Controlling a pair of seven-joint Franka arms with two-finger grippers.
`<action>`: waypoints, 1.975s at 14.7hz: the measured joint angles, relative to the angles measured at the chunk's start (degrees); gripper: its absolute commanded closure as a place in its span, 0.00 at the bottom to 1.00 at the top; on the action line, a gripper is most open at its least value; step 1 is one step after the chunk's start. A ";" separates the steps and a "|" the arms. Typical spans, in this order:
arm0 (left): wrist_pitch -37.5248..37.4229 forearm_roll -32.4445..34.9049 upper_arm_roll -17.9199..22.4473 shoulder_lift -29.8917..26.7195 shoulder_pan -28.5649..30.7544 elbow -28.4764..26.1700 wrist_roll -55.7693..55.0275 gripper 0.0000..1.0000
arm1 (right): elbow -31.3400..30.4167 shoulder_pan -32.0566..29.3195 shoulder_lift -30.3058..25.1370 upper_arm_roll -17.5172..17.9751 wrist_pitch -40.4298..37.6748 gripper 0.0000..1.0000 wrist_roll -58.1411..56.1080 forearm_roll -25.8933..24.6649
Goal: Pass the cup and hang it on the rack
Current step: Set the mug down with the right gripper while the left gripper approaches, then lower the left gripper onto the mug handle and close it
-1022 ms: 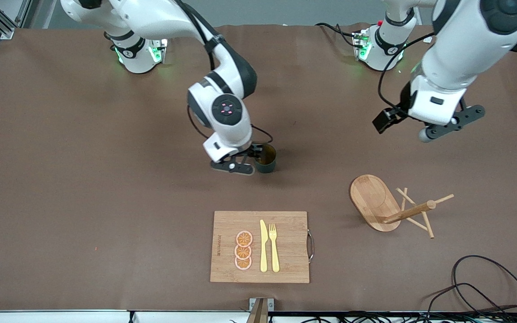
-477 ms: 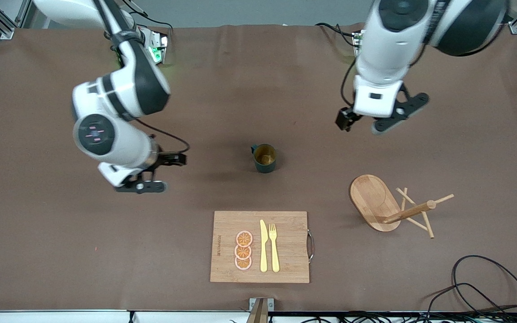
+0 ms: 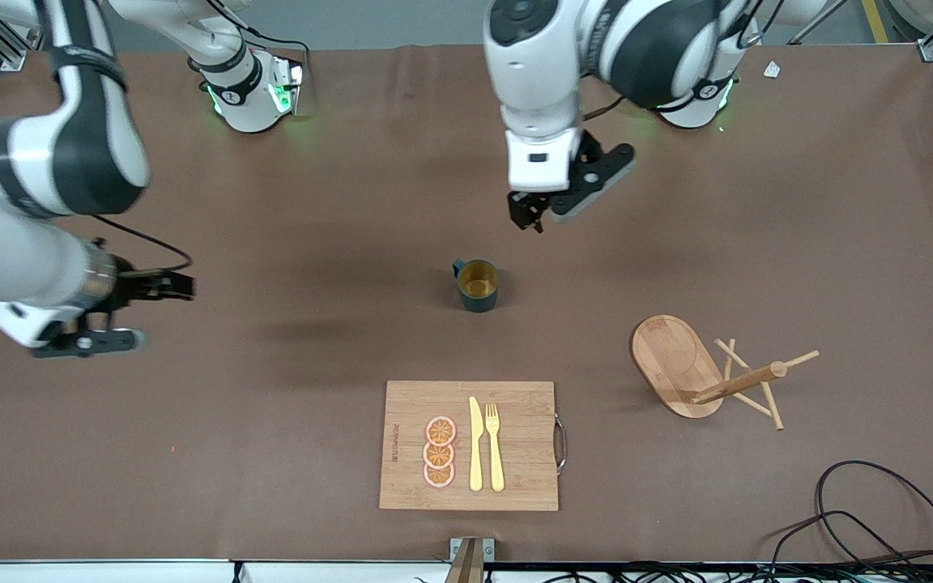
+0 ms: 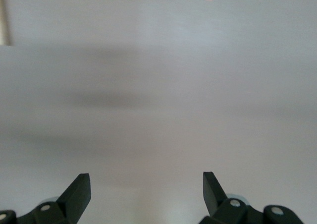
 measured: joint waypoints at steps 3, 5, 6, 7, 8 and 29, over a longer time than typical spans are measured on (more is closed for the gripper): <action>0.10 5.50 0.00 5.39 -5.81 1.66 -9.97 0.00 | -0.01 -4.64 -2.04 0.02 -1.91 0.00 -3.16 -1.13; 0.11 10.17 -0.01 9.05 -9.63 2.15 -15.95 0.00 | -0.01 -6.93 -2.38 0.05 -2.53 0.00 -4.87 -1.21; 0.13 12.50 0.00 10.88 -11.62 2.30 -18.79 0.00 | -0.04 -8.00 -2.36 0.03 -2.57 0.00 -5.79 -1.23; 0.16 14.61 0.04 12.65 -13.56 2.52 -21.55 0.00 | -0.06 -8.89 -2.36 0.04 -2.56 0.00 -6.31 -1.23; 0.23 16.36 0.07 14.43 -15.40 3.01 -24.22 0.00 | 0.05 -9.57 -2.36 0.04 -2.47 0.00 -6.72 -1.23; 11.23 28.90 14.68 37.37 -31.98 10.76 -36.16 0.00 | 2.73 -6.68 -5.12 -0.28 -5.71 0.00 -6.67 0.23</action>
